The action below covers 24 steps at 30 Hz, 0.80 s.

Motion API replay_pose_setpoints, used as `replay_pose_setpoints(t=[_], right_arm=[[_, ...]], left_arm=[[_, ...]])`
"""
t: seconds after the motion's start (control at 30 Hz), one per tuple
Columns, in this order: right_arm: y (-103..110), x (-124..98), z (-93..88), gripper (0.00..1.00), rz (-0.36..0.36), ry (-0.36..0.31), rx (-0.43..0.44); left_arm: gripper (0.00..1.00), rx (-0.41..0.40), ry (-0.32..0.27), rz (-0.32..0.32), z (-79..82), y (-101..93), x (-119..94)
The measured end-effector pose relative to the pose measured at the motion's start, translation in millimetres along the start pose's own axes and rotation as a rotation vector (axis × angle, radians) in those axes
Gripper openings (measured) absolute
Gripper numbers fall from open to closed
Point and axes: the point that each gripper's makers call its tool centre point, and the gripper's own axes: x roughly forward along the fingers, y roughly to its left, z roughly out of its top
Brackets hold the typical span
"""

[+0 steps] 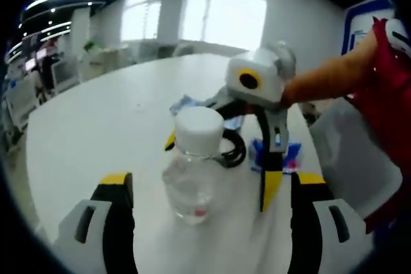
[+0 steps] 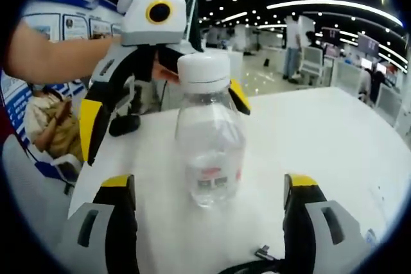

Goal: Arrange the tabletop items into an orderly group along one side of the table until the central work area is clear of visible clutter.

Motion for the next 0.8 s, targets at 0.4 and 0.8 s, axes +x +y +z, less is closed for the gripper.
replay_pose_setpoints(t=[0.4,0.8], right_arm=[[0.1,-53.2,1.5,0.93,-0.054,-0.022,-0.015],[3.9,-116.3,-14.0,0.92,-0.132,-0.039,-0.008]], left_arm=[[0.99,-0.050,-0.075,0.076,1.0,-6.7,-31.4],[0.99,-0.068,-0.131,0.136,2.8,-39.7,-56.5]])
